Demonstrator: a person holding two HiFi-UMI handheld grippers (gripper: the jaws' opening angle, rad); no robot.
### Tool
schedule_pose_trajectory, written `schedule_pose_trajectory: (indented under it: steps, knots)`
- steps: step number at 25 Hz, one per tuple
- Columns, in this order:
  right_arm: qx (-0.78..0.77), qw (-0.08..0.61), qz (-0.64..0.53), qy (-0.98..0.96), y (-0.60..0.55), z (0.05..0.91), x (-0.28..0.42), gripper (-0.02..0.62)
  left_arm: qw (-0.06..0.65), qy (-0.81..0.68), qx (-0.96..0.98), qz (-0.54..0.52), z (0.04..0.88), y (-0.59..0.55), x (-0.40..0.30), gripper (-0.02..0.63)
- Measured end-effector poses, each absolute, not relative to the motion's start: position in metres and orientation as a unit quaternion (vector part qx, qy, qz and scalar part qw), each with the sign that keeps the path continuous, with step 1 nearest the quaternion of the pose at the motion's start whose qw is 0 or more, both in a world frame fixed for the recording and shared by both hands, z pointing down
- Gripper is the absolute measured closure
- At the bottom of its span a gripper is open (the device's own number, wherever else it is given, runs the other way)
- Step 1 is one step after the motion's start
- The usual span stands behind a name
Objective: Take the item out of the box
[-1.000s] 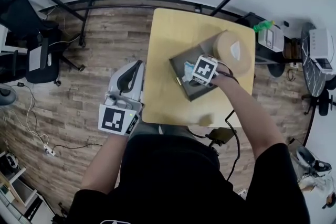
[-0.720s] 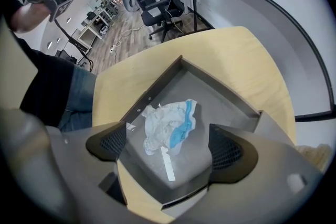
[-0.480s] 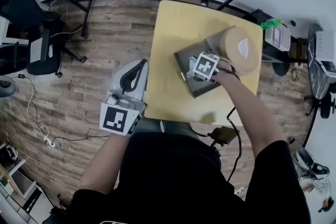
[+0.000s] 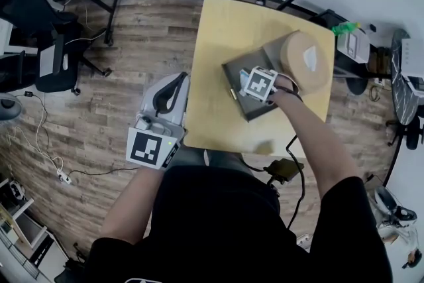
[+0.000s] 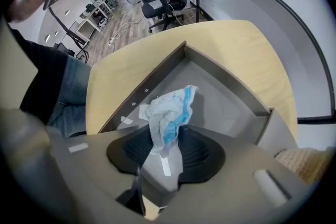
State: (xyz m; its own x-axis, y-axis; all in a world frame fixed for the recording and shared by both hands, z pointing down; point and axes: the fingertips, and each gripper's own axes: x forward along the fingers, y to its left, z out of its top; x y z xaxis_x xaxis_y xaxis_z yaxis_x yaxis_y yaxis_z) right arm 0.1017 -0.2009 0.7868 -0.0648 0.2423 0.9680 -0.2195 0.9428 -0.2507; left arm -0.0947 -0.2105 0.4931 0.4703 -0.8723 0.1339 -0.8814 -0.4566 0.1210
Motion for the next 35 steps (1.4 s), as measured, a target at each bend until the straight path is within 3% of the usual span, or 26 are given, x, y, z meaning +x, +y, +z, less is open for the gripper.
schedule_pose_trajectory:
  steps: [6, 11, 16, 35]
  knots:
    - [0.019, 0.701, 0.144, -0.698, -0.211, 0.785, 0.114, 0.471, 0.08, -0.512, 0.855, 0.015, 0.488, -0.209, -0.093, 0.607]
    - [-0.01, 0.671, 0.206, -0.712, -0.188, 0.776, 0.101, 0.471, 0.085, -0.509, 0.856, 0.024, 0.489, -0.207, -0.092, 0.607]
    - [0.041, 0.701, 0.128, -0.701, -0.224, 0.753, 0.118, 0.472, 0.073, -0.502, 0.861, 0.005, 0.483, -0.21, -0.088, 0.607]
    - [0.183, 0.597, -0.031, -0.78, -0.243, 0.544, 0.1, 0.474, 0.032, -0.421, 0.906, -0.026, 0.433, -0.225, -0.022, 0.607]
